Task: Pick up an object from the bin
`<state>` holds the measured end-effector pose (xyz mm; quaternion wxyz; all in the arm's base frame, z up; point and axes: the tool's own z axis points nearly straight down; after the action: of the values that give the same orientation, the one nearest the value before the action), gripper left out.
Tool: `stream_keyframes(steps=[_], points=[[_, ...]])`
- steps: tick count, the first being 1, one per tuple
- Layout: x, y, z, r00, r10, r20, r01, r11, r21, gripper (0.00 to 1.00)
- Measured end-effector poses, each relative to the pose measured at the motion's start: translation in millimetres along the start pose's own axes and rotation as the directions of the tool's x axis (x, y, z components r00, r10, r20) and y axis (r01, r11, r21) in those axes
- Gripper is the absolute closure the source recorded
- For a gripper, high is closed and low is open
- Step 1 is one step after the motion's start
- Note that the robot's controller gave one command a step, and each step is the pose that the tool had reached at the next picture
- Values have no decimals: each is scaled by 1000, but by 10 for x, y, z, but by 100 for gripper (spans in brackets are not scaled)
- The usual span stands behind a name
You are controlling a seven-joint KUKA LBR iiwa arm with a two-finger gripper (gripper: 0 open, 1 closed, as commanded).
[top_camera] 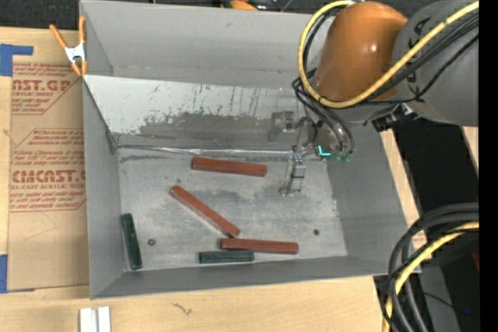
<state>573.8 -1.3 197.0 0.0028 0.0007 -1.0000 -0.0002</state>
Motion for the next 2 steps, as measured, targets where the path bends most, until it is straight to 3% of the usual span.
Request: stream_keyframes(steps=[1, 2], points=[[54, 119, 952, 988, -154, 0, 154, 988, 0, 0], [-209, 814, 1280, 990, -141, 10, 141, 990, -2, 0]])
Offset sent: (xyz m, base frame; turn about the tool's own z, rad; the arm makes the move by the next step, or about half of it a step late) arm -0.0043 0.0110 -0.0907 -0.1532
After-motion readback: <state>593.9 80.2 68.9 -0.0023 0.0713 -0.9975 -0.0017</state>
